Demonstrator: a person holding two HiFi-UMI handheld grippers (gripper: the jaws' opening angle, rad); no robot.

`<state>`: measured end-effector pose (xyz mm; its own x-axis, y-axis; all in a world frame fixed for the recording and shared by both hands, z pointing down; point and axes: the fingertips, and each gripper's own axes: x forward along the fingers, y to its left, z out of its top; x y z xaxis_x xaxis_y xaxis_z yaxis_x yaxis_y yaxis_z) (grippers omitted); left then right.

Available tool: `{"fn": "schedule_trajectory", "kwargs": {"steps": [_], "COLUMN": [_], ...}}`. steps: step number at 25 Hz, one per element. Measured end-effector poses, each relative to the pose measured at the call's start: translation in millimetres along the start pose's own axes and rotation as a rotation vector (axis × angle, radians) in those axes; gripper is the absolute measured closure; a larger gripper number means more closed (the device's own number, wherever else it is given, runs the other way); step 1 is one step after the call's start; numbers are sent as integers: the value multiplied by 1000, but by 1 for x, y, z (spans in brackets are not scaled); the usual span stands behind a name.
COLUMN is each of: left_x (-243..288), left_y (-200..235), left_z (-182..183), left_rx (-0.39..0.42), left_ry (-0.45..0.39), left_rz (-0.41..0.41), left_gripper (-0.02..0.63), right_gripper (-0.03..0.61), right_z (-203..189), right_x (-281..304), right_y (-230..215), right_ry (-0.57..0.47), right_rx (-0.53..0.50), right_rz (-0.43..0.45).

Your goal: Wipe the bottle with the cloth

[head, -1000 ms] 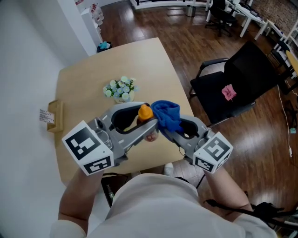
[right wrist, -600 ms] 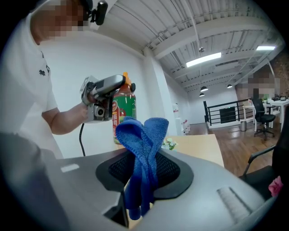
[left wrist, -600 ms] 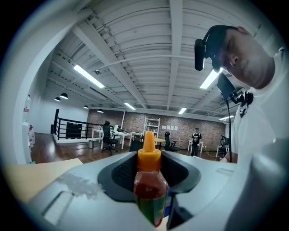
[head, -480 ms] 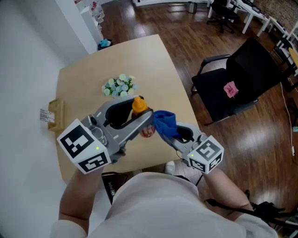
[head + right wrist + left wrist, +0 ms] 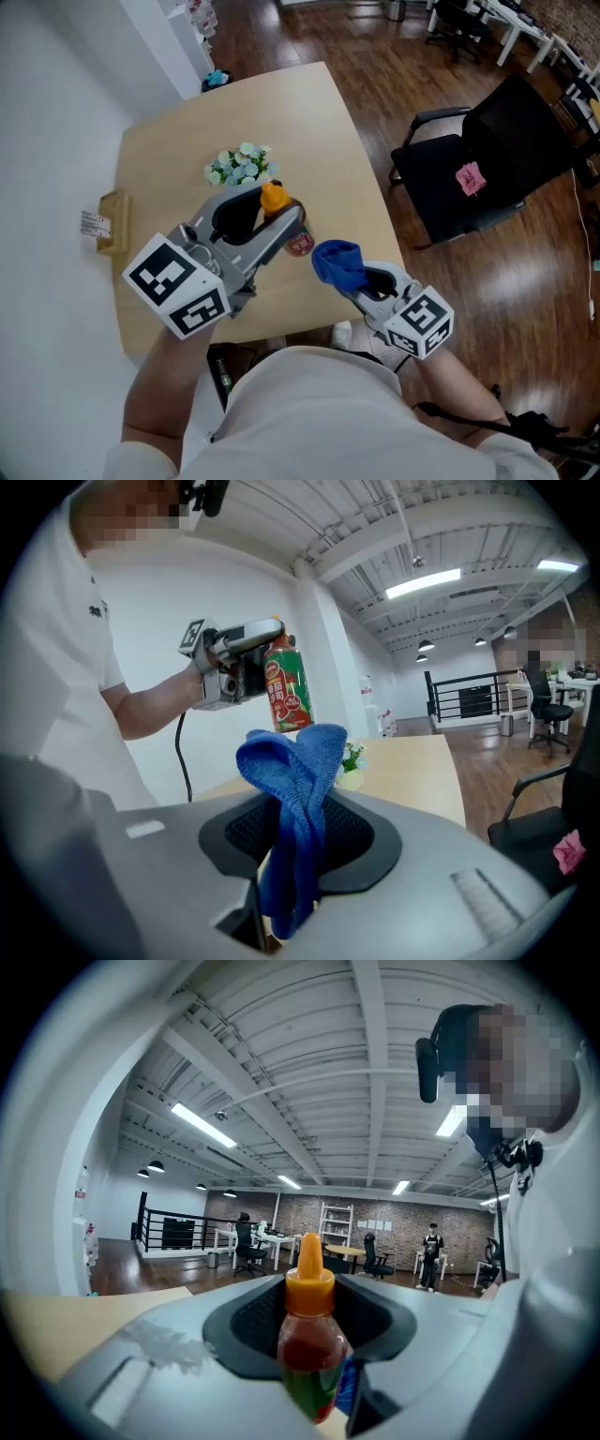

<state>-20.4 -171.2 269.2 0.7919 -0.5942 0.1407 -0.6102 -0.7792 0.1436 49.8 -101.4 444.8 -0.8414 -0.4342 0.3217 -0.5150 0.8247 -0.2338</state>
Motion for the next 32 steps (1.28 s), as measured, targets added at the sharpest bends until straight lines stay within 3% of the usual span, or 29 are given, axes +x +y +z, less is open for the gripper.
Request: {"fn": "schedule_trajectory", "kwargs": {"steps": [10, 14, 25, 32], "left_x": [21, 31, 63, 71], "left_y": [41, 61, 101, 116], "left_z": [-72, -112, -216, -255], "left_rx": [29, -3, -4, -12], "left_ry": [64, 90, 185, 196], "left_rz": [179, 242, 367, 418], "left_gripper": [453, 453, 453, 453], "right_gripper": [462, 462, 462, 462], "right_z": [-15, -24, -45, -54], "right_x": [-43, -58, -94, -108], "right_y": [-17, -24, -30, -35], "right_ry": [15, 32, 96, 123], "right_rx": [49, 73, 99, 116], "right_rz": [-38, -59, -106, -128]}}
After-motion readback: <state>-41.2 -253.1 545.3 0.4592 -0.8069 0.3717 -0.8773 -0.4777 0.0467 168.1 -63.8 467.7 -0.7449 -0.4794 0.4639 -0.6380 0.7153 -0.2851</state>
